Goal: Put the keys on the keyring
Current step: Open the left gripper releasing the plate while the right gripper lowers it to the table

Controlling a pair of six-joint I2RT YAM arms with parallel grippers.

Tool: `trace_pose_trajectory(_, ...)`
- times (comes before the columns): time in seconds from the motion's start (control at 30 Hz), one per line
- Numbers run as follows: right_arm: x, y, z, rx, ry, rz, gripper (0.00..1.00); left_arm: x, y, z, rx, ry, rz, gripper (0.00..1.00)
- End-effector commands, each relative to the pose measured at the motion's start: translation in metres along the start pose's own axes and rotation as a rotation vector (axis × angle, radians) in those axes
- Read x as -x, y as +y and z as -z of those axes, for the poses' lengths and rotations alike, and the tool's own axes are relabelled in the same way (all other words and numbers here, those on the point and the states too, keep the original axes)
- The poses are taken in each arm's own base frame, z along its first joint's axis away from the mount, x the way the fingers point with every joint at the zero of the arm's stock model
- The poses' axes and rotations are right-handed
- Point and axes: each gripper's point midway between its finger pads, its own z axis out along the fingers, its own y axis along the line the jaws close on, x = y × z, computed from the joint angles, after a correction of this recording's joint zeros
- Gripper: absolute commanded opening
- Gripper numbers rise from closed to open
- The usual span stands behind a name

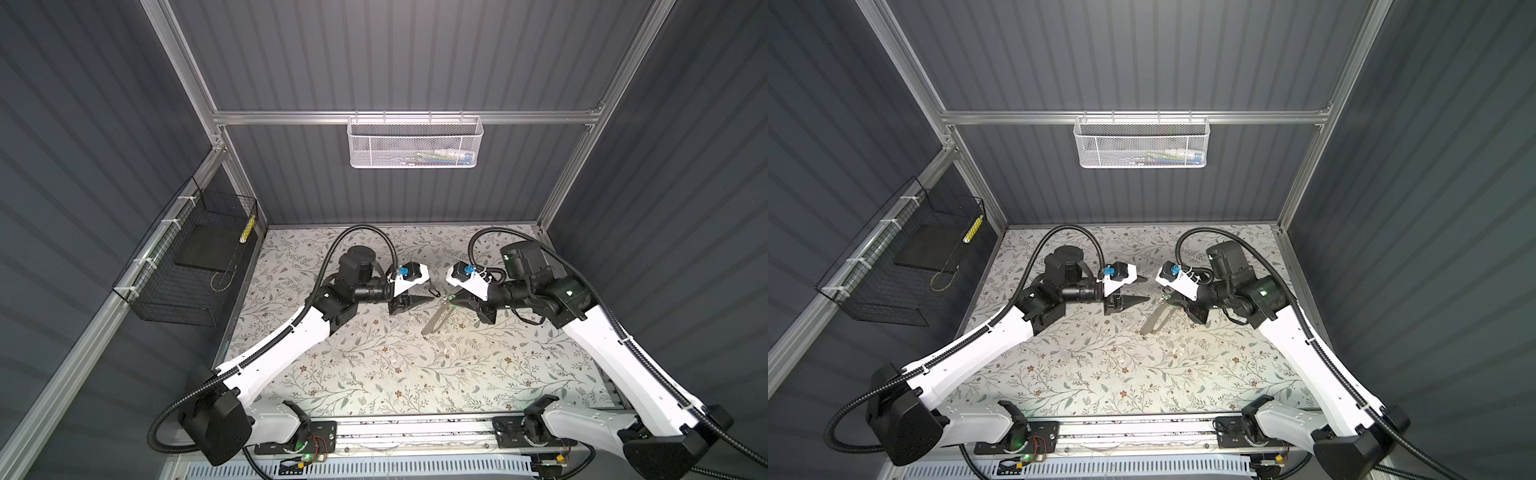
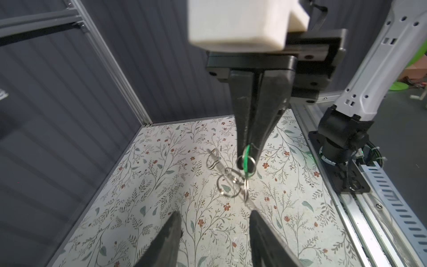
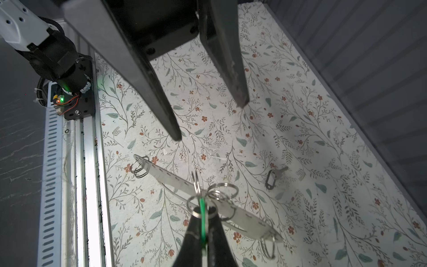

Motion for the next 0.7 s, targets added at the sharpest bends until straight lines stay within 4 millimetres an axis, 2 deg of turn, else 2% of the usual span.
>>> trace_pose_trajectory(0.0, -0.024, -0.001, -0.019, 0.024, 0.082, -0.018, 0.0, -0.01, 0.01, 0.013, 0.089, 0.017, 0.052, 0.52)
trace_pose_trajectory(0.1, -0.041, -0.002, -0.043, 0.065, 0.141, -0.034, 0.0, -0.03, 0.024, 0.024, 0.204, 0.064, 0.107, 0.53)
trace_pose_trajectory(0.27, -0.051, -0.007, -0.088, 0.129, 0.183, 0.009, 0.0, -0.06, 0.047, 0.054, 0.446, 0.148, 0.186, 0.54)
trace_pose_trajectory(0.4, -0.043, -0.01, -0.126, 0.207, 0.192, 0.009, 0.0, -0.071, 0.057, 0.084, 0.617, 0.182, 0.238, 0.56)
trace_pose_trajectory(0.5, -0.034, -0.003, -0.15, 0.274, 0.195, 0.034, 0.0, -0.076, 0.057, 0.1, 0.686, 0.207, 0.254, 0.58)
trace_pose_trajectory(0.67, -0.04, 0.005, -0.181, 0.342, 0.232, 0.023, 0.0, -0.09, 0.056, 0.117, 0.773, 0.242, 0.303, 0.61)
